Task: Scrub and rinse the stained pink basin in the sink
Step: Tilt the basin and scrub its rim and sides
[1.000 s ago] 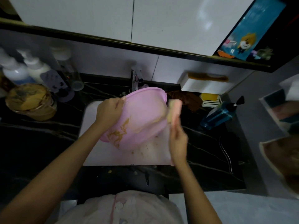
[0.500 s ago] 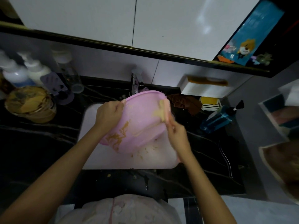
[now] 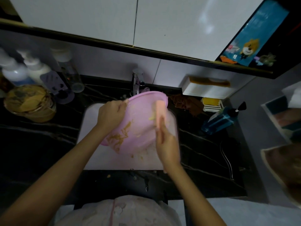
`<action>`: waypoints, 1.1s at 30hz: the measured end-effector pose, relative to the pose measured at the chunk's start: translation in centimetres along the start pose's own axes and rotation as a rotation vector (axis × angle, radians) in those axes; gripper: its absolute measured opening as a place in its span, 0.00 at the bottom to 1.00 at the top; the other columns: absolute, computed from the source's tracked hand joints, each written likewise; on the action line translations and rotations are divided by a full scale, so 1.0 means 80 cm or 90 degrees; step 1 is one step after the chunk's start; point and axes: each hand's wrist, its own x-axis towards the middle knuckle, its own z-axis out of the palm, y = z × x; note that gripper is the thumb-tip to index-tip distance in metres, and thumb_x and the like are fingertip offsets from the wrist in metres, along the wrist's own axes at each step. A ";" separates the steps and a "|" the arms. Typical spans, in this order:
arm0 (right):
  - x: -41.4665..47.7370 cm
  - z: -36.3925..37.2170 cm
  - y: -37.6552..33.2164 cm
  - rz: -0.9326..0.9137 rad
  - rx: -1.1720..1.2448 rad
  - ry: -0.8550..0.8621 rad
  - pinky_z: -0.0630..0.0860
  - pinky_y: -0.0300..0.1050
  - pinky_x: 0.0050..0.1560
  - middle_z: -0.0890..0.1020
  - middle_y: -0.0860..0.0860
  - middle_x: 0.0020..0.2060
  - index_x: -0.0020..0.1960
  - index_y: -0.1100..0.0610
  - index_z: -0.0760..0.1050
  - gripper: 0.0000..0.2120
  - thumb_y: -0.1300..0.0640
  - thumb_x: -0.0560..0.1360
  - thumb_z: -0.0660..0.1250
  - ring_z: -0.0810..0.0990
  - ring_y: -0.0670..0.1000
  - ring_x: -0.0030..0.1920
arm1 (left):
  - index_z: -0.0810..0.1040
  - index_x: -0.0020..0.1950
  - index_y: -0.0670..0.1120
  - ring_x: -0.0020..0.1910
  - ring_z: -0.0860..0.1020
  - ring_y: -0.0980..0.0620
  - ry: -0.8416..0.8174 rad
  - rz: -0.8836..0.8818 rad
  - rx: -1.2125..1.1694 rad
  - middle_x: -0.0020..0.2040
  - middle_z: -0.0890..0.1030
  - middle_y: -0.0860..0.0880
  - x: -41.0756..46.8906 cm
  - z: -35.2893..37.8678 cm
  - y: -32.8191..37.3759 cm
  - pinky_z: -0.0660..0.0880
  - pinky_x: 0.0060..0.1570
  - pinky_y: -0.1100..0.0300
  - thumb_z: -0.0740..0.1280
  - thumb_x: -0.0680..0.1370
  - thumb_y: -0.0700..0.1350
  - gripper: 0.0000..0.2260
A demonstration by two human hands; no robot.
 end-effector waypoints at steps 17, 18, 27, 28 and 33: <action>-0.024 0.007 -0.009 -0.226 -0.237 0.084 0.62 0.42 0.16 0.72 0.52 0.18 0.73 0.49 0.59 0.25 0.46 0.77 0.52 0.70 0.54 0.16 | 0.70 0.45 0.48 0.40 0.74 0.49 -0.088 0.019 -0.086 0.40 0.75 0.50 -0.006 -0.008 -0.007 0.64 0.38 0.57 0.51 0.77 0.58 0.16; -0.020 0.005 -0.009 -0.227 -0.234 0.092 0.62 0.41 0.16 0.72 0.52 0.18 0.73 0.49 0.60 0.25 0.46 0.77 0.52 0.69 0.54 0.16 | 0.70 0.47 0.48 0.41 0.73 0.51 -0.056 0.032 -0.125 0.42 0.75 0.51 -0.016 -0.010 -0.018 0.65 0.39 0.57 0.53 0.76 0.58 0.15; 0.005 -0.021 -0.011 -0.045 -0.097 0.030 0.67 0.44 0.29 0.73 0.50 0.28 0.76 0.43 0.51 0.24 0.47 0.82 0.51 0.74 0.53 0.30 | 0.63 0.35 0.51 0.30 0.69 0.48 0.038 -0.100 -0.170 0.29 0.69 0.49 -0.083 0.005 -0.058 0.65 0.34 0.53 0.50 0.78 0.58 0.16; 0.006 -0.021 -0.016 -0.017 -0.061 0.034 0.69 0.45 0.30 0.74 0.51 0.29 0.76 0.42 0.51 0.24 0.47 0.81 0.52 0.75 0.53 0.31 | 0.64 0.35 0.50 0.31 0.70 0.45 0.038 -0.075 -0.145 0.29 0.70 0.47 -0.076 0.003 -0.047 0.65 0.34 0.53 0.50 0.78 0.56 0.15; -0.037 -0.006 -0.031 -0.238 -0.192 -0.048 0.71 0.48 0.32 0.81 0.59 0.34 0.76 0.42 0.48 0.25 0.43 0.81 0.49 0.80 0.61 0.34 | 0.73 0.38 0.41 0.37 0.76 0.39 0.068 -0.028 -0.053 0.36 0.79 0.37 -0.057 -0.001 -0.018 0.63 0.35 0.54 0.53 0.78 0.50 0.17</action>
